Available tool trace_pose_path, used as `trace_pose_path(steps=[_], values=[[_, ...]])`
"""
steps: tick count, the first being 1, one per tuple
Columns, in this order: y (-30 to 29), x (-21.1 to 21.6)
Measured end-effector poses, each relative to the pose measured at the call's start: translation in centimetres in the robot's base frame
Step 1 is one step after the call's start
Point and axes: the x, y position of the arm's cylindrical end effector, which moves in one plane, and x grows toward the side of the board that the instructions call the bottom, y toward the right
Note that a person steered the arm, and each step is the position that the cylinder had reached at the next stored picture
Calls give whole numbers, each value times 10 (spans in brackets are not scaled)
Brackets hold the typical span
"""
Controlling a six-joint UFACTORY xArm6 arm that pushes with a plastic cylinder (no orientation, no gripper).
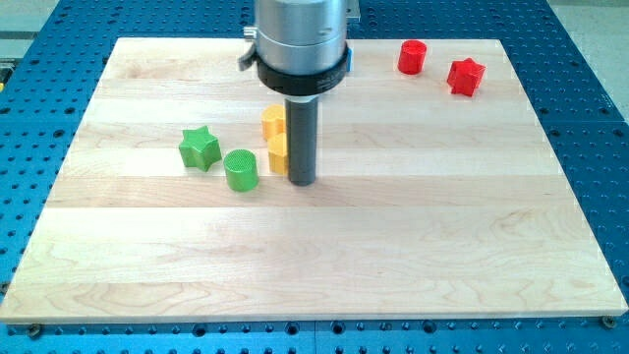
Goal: Move the hexagon diagonal to the cube
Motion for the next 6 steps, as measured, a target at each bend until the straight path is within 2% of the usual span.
trace_pose_path(steps=[1,2,3,5,6], values=[[-30,27],[-54,32],[-22,22],[-41,-23],[10,-41]])
